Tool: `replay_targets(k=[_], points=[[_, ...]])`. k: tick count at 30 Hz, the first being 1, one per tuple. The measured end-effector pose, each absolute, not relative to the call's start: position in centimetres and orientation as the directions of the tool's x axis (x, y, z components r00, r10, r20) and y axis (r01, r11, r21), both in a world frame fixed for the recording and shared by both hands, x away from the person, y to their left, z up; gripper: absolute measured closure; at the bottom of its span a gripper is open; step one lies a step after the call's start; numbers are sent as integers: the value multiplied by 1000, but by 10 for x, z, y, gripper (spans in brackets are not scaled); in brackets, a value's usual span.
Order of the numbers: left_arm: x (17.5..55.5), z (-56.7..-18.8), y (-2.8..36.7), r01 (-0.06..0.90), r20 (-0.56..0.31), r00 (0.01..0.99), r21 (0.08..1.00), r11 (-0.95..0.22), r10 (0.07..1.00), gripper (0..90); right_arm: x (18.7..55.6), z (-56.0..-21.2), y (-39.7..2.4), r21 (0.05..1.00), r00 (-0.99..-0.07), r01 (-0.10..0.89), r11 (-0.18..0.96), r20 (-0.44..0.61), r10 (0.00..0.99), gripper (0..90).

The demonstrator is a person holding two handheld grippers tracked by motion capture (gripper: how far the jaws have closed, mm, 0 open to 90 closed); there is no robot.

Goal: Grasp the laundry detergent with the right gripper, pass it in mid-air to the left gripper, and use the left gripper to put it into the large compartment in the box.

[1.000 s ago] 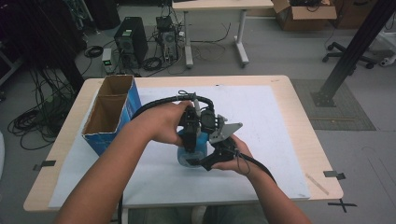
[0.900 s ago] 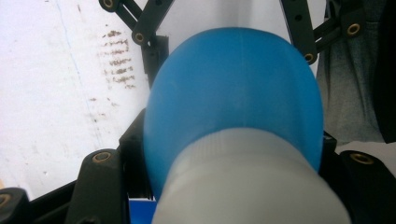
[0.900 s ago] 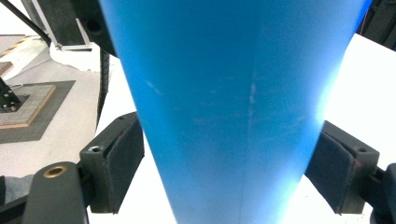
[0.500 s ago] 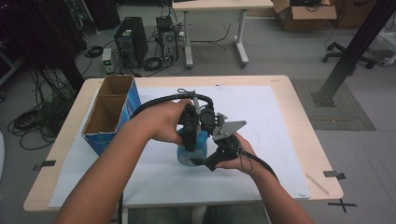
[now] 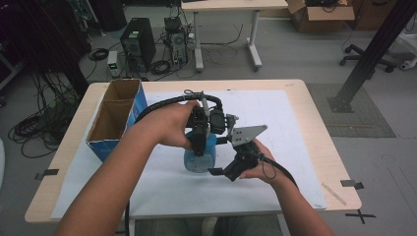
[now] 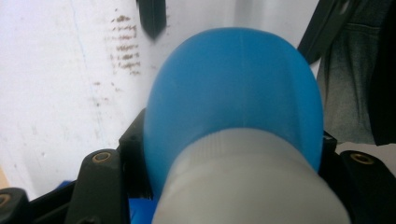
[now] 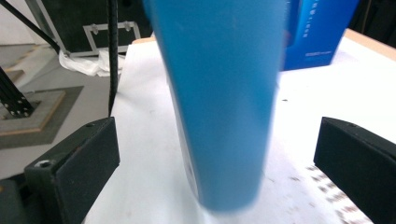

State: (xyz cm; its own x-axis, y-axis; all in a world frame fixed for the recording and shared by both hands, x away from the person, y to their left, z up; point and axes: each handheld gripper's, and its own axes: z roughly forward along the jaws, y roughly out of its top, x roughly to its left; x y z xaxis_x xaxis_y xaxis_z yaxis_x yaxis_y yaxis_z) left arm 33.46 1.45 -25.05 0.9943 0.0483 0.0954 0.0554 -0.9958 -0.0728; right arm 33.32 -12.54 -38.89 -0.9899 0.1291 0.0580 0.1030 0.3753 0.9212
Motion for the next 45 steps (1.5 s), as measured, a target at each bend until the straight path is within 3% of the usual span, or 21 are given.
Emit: replay_targets(k=[6,21,34,45], points=[[341,-242,19,130,105,987,-84,-988,121,385,339,-377,-153,908,-984,96,408,25,175,1],[368,-217,48,459,86,887,-50,-887,454,383,357,-365,-200,823,-958,120,556,-52,284,10],[387,-176,82,722,85,687,36,-691,722,383,370,-350,-221,761,-945,160,628,-66,320,14],[400,-136,108,832,93,547,49,-552,832,384,380,-336,-229,723,-944,173,669,-74,323,15]])
